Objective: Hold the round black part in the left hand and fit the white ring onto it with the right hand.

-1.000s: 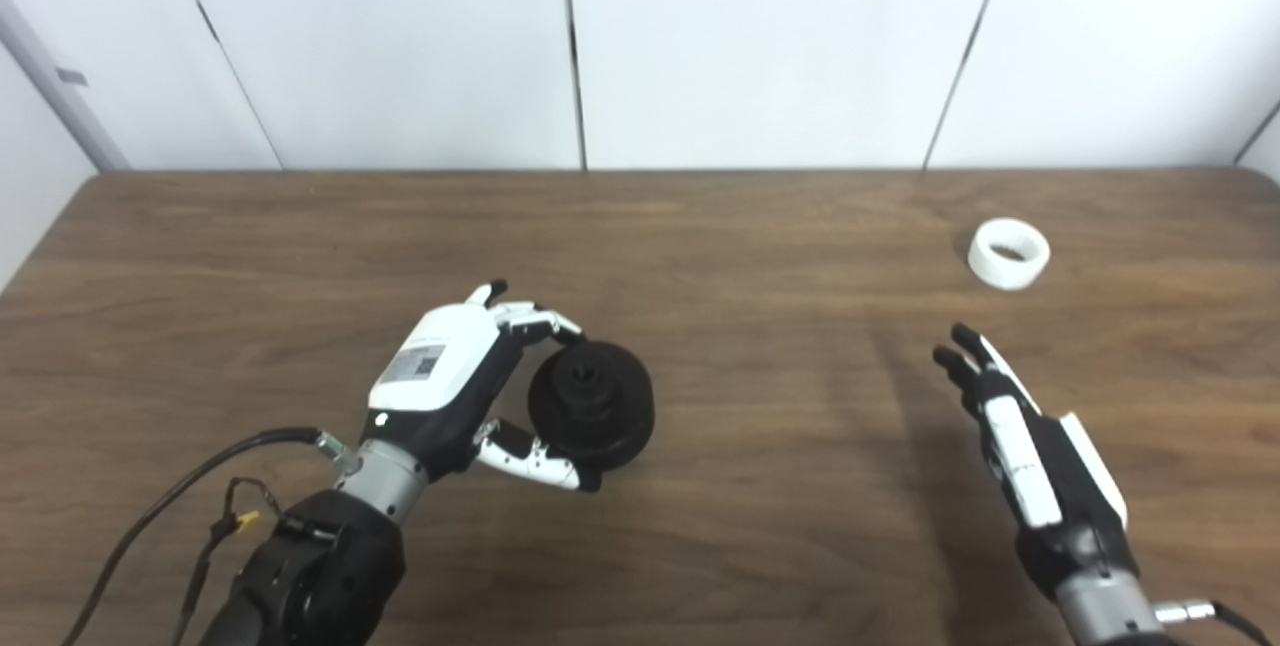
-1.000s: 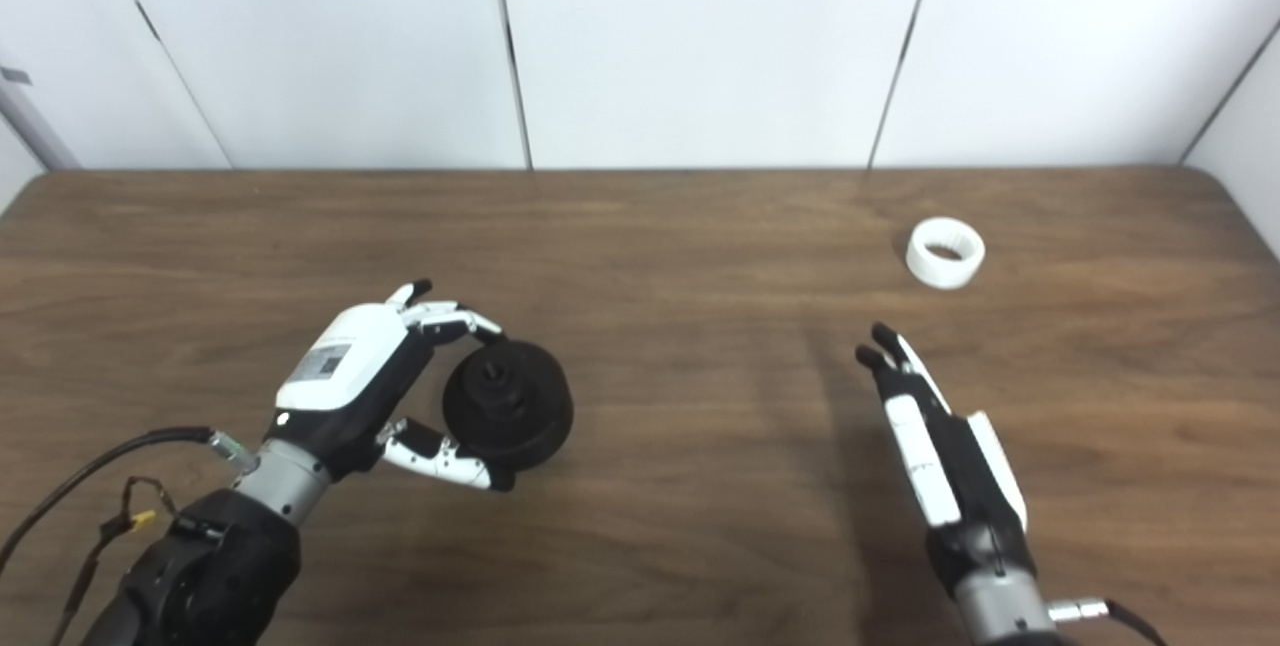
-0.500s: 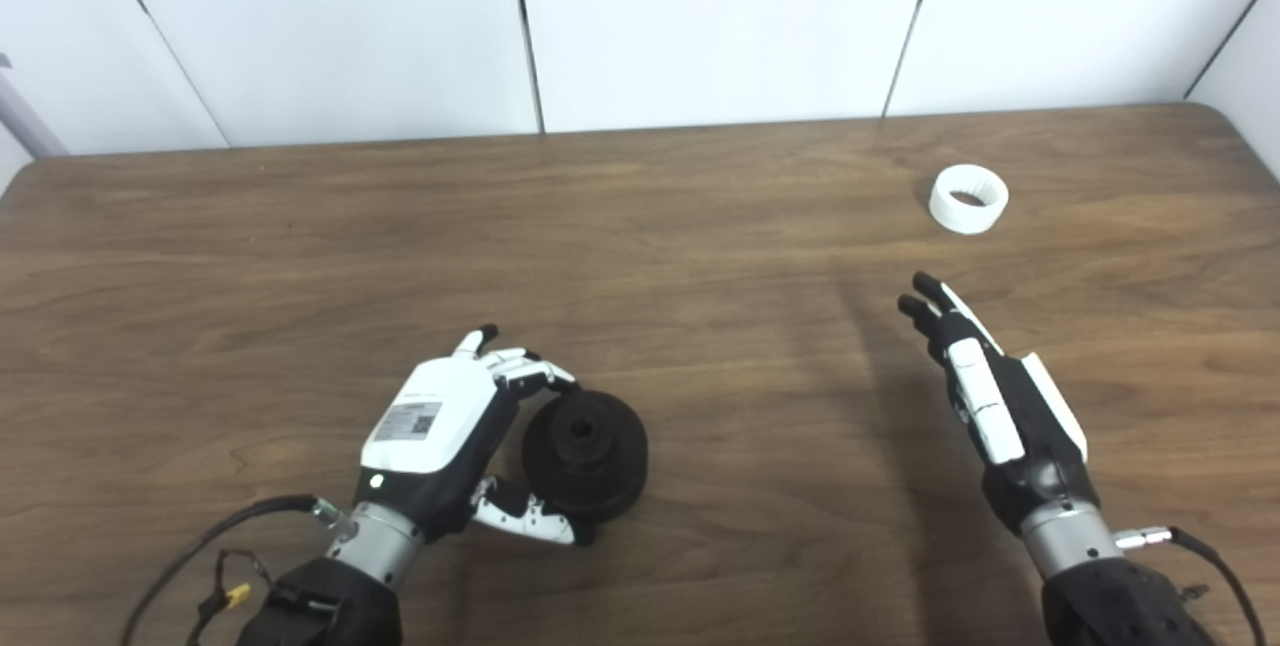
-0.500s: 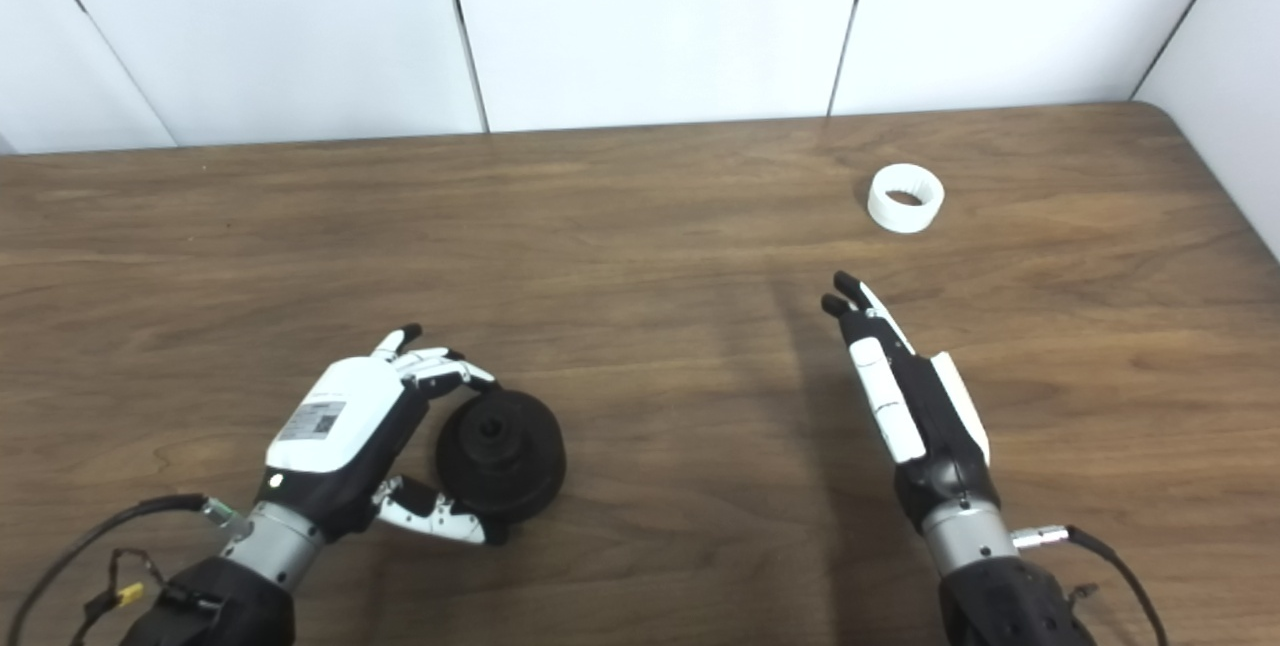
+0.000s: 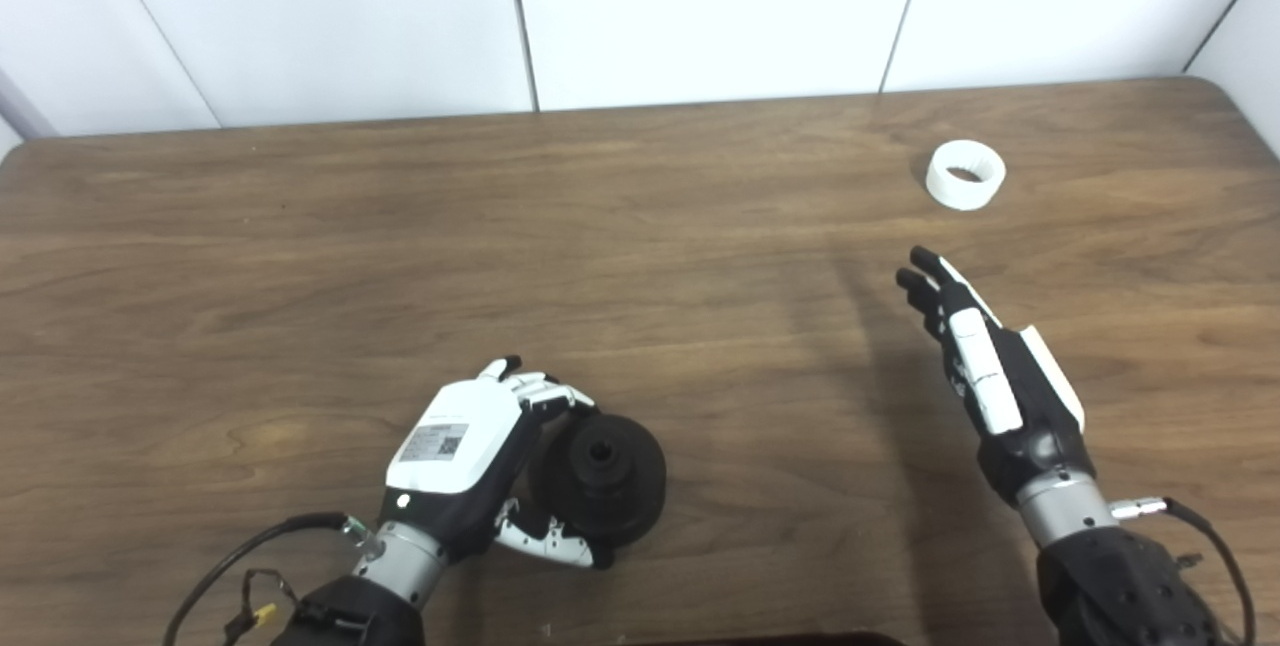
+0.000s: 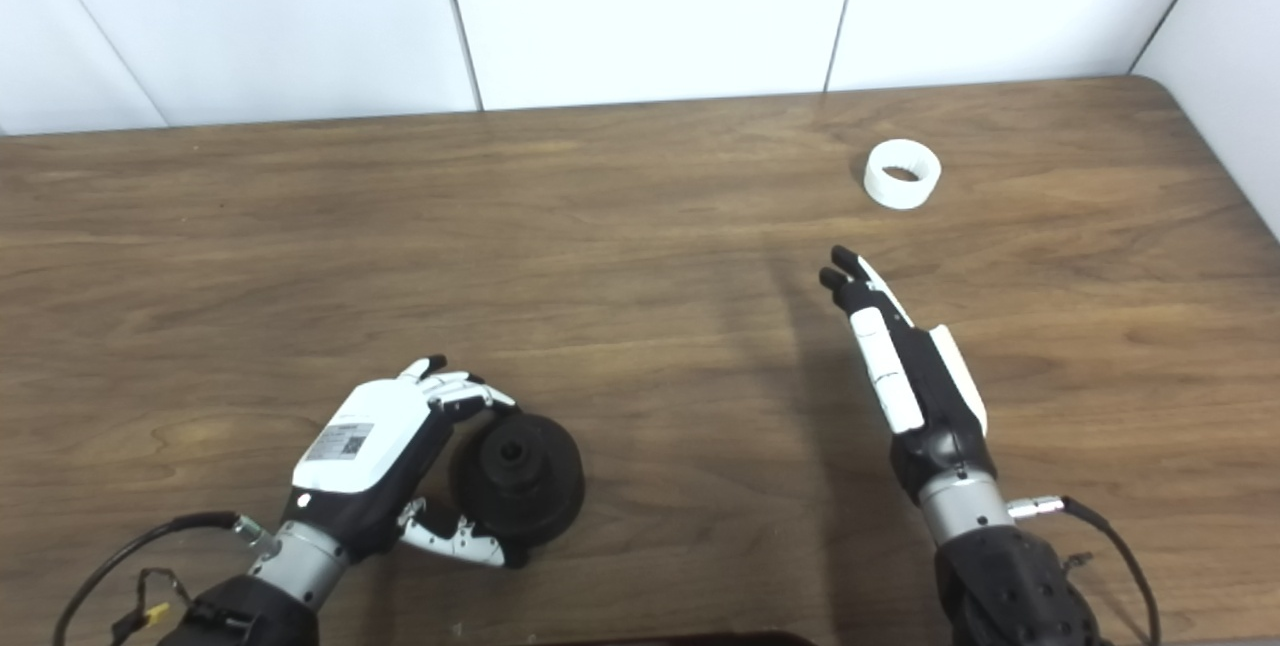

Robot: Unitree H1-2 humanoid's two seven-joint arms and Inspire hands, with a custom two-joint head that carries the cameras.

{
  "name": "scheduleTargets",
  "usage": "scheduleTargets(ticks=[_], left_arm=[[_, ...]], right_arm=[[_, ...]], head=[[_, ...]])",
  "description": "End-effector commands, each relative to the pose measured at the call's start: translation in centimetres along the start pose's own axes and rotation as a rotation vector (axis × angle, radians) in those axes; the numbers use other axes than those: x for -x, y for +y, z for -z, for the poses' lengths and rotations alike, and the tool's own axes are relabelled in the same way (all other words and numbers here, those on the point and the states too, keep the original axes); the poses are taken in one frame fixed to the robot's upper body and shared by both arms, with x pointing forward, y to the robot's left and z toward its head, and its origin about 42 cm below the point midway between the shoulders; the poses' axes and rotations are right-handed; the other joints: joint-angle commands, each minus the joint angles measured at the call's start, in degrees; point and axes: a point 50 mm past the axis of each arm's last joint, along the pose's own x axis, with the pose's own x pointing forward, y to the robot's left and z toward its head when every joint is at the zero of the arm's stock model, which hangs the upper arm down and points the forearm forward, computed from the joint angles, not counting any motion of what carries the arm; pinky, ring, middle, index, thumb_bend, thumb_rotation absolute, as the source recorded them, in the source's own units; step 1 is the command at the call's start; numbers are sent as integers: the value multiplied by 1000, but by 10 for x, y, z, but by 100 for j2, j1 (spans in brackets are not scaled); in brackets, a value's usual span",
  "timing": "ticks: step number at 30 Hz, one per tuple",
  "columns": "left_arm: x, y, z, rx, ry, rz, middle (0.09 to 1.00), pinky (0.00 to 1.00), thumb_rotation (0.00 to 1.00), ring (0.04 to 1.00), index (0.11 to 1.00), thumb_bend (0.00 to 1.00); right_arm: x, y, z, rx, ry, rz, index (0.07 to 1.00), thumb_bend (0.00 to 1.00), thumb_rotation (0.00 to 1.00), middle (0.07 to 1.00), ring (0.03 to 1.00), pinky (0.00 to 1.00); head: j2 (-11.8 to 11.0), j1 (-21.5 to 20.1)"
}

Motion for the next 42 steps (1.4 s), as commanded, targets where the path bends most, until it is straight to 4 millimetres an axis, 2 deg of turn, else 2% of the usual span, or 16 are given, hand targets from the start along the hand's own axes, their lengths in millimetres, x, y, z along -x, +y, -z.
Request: scheduleTargets(ticks=[1, 6, 12, 14, 17, 19, 22, 29, 31, 35, 36, 40, 42], left_arm=[[-4, 5, -6, -29, -32, -23, 761, 965, 53, 850, 481, 524], [-4, 4, -8, -50, -24, 5, 760, 969, 54, 852, 481, 525], [-4, 4, -9, -55, -16, 7, 758, 958, 54, 847, 481, 525], [-4, 3, -8, -54, -16, 7, 758, 954, 54, 845, 481, 525], [-3, 3, -8, -48, -12, 7, 757, 961, 54, 849, 481, 525], [-2, 2, -8, -47, -12, 7, 757, 962, 53, 851, 481, 525], [-2, 2, -8, -46, -13, 6, 755, 963, 53, 853, 481, 525], [-3, 2, -9, -55, -8, 11, 754, 971, 54, 853, 481, 525], [-2, 2, -8, -55, -9, 10, 753, 973, 54, 852, 481, 525], [-2, 1, -7, -53, -13, 7, 751, 966, 54, 846, 481, 525], [-2, 1, -7, -52, -13, 7, 750, 965, 54, 845, 481, 525], [-1, -1, -6, -54, -16, 4, 746, 956, 54, 841, 481, 525], [1, -2, -5, -55, -9, 5, 745, 955, 54, 841, 482, 525]], right_arm=[[-6, 4, -20, -42, -91, 18, 940, 602, 1000, 915, 951, 1000], [-3, 1, -26, -79, -107, 12, 951, 560, 1000, 926, 945, 999], [-10, -14, -52, -43, -193, 34, 957, 543, 1000, 932, 968, 1000], [-16, -24, -60, 1, -223, 52, 946, 568, 946, 926, 974, 1000], [-31, -41, -77, 72, -287, 61, 953, 552, 889, 943, 987, 1000], [-43, -53, -87, 112, -315, 64, 952, 580, 796, 946, 970, 1000], [-57, -66, -97, 217, -333, 79, 949, 604, 744, 946, 960, 989], [-99, -92, -124, 502, -332, 98, 910, 716, 489, 929, 936, 920], [-112, -99, -129, 591, -311, 105, 897, 758, 454, 921, 922, 903], [-135, -110, -136, 708, -266, 104, 871, 836, 394, 821, 769, 657], [-140, -112, -137, 730, -252, 101, 869, 845, 384, 805, 752, 635], [-157, -118, -138, 816, -192, 88, 871, 864, 328, 837, 816, 731], [-167, -120, -139, 861, -161, 84, 868, 874, 304, 860, 856, 783]], head=[[4, -23], [-7, -51], [-15, -50], [-57, -109], [-57, -109], [-80, -143], [-94, -147], [-129, -212], [-137, -245], [-137, -245], [-201, -461], [-317, -673], [-447, -880]])
